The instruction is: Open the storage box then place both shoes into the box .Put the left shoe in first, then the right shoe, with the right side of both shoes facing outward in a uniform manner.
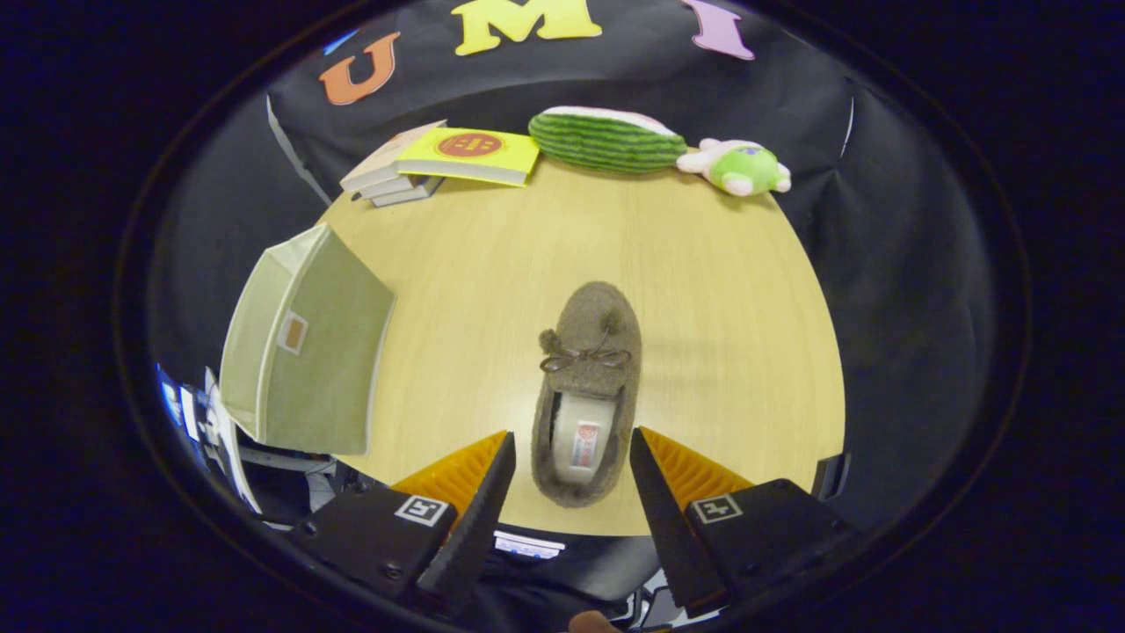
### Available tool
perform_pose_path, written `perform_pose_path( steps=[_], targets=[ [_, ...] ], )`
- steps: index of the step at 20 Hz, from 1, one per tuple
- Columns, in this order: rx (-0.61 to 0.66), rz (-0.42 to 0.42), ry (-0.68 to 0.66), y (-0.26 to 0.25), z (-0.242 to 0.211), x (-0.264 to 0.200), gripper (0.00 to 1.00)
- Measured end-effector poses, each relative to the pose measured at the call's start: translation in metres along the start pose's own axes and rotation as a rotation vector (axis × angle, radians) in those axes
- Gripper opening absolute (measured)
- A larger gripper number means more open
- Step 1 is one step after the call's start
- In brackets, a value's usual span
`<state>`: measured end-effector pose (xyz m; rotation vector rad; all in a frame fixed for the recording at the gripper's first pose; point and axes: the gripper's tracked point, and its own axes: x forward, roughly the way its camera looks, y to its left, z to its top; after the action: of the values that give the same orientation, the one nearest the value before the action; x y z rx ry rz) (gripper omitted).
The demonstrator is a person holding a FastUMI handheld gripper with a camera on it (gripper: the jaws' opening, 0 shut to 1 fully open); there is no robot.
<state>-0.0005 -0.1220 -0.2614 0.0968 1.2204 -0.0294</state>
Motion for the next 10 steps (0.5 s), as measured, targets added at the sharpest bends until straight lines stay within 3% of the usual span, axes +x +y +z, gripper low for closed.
perform_pose_path(
  steps=[7, 10],
  targets=[
    [-0.021, 0.005, 0.116, -0.014, -0.011, 0.044, 0.85],
    [0.017, 0.031, 0.151, -0.02, -0.008, 0.057, 0.71]
  ],
)
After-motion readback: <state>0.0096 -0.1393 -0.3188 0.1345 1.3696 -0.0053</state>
